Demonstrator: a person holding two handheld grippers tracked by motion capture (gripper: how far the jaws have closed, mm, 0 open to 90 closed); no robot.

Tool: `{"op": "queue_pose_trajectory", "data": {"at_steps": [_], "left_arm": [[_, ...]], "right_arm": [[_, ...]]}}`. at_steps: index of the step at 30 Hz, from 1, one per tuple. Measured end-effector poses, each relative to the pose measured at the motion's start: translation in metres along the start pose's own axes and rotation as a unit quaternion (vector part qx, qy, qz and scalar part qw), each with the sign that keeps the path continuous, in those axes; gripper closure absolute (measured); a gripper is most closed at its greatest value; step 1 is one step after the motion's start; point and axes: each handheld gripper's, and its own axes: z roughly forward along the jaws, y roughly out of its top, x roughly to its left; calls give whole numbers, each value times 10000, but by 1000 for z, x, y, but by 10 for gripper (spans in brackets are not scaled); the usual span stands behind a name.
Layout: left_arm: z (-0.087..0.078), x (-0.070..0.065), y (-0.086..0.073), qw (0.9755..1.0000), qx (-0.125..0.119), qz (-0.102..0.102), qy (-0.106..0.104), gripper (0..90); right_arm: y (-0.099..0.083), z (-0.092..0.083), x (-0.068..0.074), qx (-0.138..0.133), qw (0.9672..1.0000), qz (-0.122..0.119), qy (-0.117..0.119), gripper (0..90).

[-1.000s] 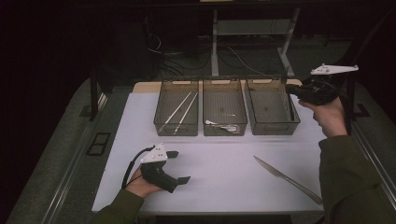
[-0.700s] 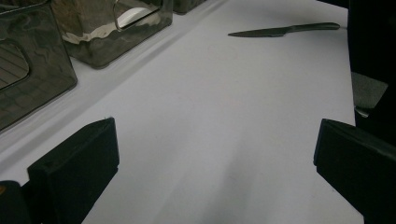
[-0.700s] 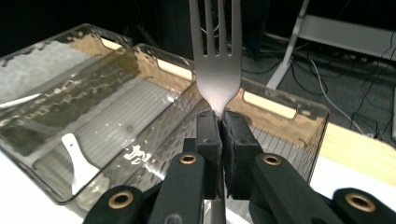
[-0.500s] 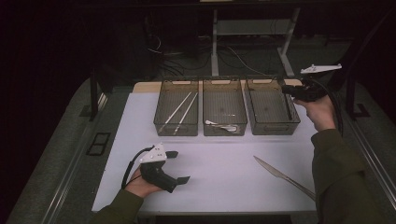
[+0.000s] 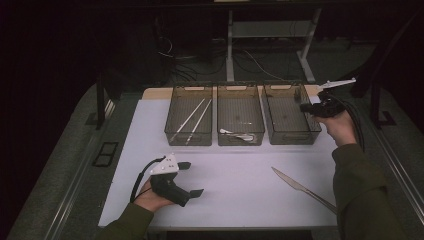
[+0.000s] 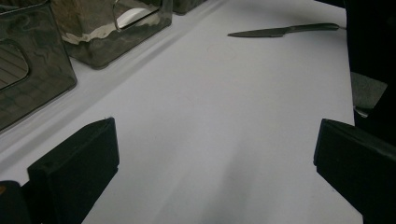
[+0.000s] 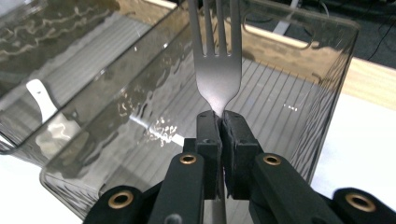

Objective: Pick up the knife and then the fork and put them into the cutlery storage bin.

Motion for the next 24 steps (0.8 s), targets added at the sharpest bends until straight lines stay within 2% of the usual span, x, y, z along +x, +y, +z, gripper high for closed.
{"op": "queue_pose_trajectory", "data": {"at_steps": [7, 11, 15, 19, 24], "left_arm": [[0, 0, 0, 10000, 7, -1, -9, 0], [0, 0, 0, 10000, 3, -10, -11, 0], [0, 0, 0, 10000, -2, -6, -17, 0], [0, 0, 0, 10000, 2, 7, -25, 0], [0, 0, 0, 10000, 7, 11, -16, 0]], "right_arm": [[-6, 14, -1, 226, 9997, 39, -63, 854], [-8, 21, -1, 221, 9997, 116, -69, 853], [-7, 28, 1, 360, 9993, 115, -85, 837], [-9, 30, 1, 372, 9992, 106, -127, 732], [-8, 25, 1, 233, 9996, 178, 32, 634]]}}
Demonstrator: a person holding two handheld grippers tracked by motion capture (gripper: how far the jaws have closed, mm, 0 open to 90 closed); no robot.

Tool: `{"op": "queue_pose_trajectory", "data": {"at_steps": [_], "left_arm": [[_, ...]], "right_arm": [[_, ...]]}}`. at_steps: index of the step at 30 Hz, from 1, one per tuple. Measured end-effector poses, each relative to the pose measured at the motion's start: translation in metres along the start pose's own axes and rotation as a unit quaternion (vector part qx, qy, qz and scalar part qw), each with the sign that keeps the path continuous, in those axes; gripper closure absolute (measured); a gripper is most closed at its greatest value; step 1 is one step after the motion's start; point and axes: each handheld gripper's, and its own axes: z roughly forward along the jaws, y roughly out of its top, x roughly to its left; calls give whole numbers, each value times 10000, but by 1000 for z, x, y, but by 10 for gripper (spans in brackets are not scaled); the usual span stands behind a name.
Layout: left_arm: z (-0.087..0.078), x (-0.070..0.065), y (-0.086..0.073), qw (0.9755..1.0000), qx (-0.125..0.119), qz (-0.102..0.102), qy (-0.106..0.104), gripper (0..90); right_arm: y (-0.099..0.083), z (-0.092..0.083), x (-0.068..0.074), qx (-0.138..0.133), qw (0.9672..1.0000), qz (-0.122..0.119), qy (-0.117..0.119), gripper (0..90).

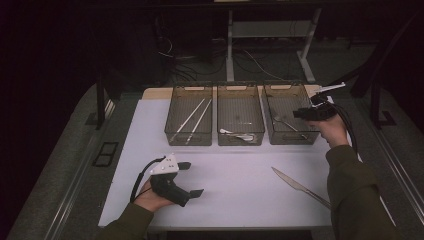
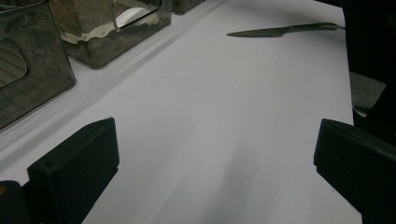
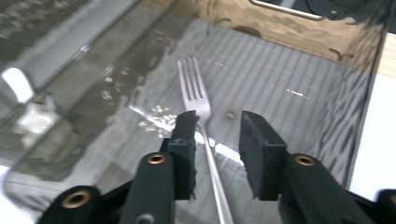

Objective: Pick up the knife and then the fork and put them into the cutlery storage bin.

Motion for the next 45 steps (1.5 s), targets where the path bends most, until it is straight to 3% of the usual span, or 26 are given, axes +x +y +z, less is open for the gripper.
{"op": "queue_pose_trajectory", "data": {"at_steps": [7, 22, 36, 45], "left_arm": [[0, 0, 0, 10000, 5, 5, 0, 0], [0, -1, 0, 10000, 21, 23, 18, 0], [0, -1, 0, 10000, 16, -3, 47, 0], [0, 0, 0, 10000, 13, 25, 33, 0]], "right_arm": [[-1, -20, 6, -219, 9985, 118, 496, 506], [-31, -65, 37, -519, 9956, -311, 716, 426], [-72, -85, 59, -165, 9942, -704, 799, 480], [-95, -95, 73, 243, 9916, -938, 860, 521]]}}
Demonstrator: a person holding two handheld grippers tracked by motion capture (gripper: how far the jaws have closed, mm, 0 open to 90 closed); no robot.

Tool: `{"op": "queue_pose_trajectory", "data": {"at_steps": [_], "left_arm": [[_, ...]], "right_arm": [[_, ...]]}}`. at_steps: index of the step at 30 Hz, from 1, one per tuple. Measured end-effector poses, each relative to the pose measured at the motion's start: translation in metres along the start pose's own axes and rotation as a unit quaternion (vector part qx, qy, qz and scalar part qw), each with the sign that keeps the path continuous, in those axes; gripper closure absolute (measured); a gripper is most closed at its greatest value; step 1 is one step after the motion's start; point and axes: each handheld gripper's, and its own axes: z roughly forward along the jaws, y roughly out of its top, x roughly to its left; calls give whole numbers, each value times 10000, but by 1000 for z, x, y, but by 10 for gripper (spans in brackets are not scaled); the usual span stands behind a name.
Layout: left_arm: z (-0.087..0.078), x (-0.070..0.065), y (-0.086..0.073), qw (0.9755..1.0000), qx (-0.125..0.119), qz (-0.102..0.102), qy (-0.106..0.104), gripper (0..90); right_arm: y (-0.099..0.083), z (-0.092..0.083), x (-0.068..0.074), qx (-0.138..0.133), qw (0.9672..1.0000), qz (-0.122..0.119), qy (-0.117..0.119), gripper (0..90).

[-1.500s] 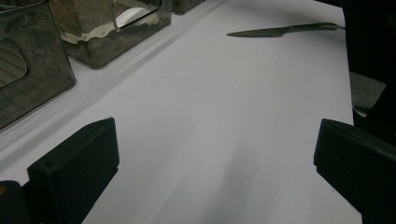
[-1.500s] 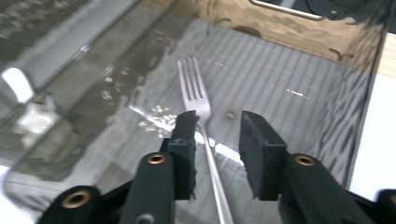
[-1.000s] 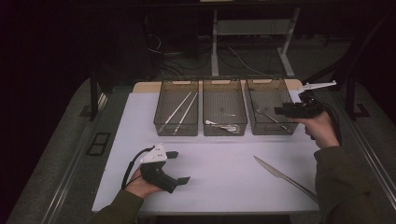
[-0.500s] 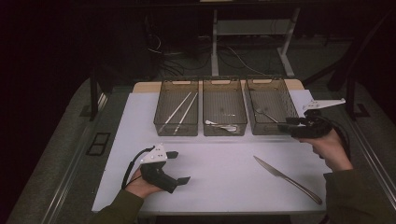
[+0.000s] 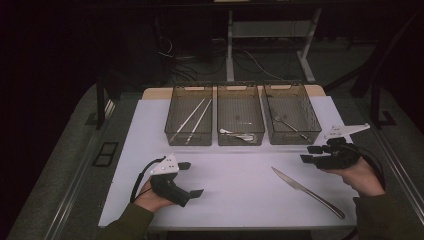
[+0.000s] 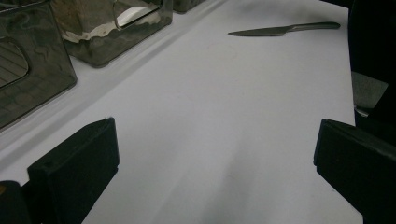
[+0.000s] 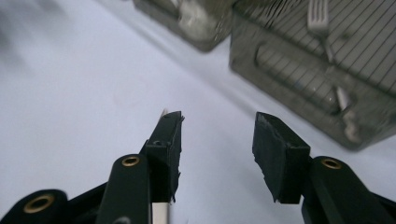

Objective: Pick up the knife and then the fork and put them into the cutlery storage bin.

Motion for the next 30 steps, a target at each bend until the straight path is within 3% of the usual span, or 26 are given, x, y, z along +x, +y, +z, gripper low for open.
{"op": "queue_pose_trajectory", "data": {"at_steps": [10, 19, 26, 30], "left_arm": [[0, -1, 0, 10000, 2, -28, 12, 0], [0, -1, 0, 10000, 8, -18, 13, 0], [0, -1, 0, 10000, 18, -19, 12, 0], [0, -1, 0, 10000, 19, 1, 9, 0]], "right_arm": [[-20, 0, 19, 757, 9969, -202, 44, 562], [-34, 8, 27, 1437, 9882, -513, 124, 633], [-43, 11, 30, 1748, 9825, -619, 156, 687], [-45, 15, 33, 1995, 9774, -689, 129, 708]]}}
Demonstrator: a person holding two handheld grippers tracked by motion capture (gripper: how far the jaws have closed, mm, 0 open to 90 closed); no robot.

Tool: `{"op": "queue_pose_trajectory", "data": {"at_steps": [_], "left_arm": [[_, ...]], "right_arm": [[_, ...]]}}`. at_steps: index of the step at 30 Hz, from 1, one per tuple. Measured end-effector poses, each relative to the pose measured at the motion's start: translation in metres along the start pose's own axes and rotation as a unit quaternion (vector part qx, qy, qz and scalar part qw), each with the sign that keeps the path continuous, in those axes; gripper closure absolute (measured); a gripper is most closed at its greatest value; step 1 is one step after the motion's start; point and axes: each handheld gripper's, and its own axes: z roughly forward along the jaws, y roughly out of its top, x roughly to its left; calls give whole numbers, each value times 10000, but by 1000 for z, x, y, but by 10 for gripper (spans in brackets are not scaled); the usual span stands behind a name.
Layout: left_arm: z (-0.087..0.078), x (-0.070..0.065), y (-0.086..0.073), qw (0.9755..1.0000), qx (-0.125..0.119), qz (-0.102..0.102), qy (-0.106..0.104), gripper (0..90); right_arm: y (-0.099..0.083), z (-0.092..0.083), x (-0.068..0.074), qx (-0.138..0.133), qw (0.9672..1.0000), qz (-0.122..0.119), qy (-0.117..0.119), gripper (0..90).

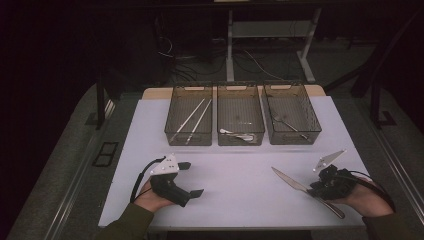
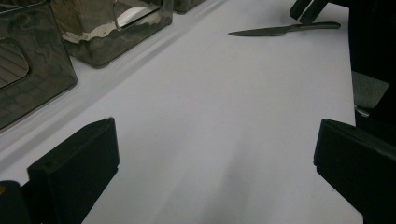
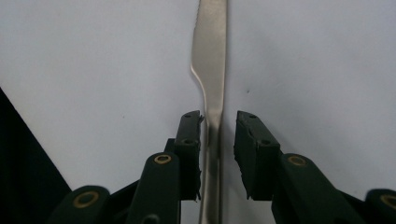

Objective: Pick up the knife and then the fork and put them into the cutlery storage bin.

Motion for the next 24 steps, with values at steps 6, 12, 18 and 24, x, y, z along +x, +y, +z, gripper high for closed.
{"op": "queue_pose_trajectory", "data": {"at_steps": [6, 12, 18, 24], "left_arm": [[0, 0, 0, 10000, 4, -5, -5, 0], [0, 0, 0, 10000, 10, -5, -4, 0], [1, 0, 0, 10000, 14, -9, -13, 0], [1, 0, 0, 10000, 12, -8, -8, 0]], "right_arm": [[2, 5, 2, 294, 9995, -58, -75, 732], [5, 9, 4, 492, 9986, -143, -103, 766], [12, 11, 7, 786, 9965, -186, -191, 775], [23, 14, 9, 1164, 9926, -186, -282, 788]]}}
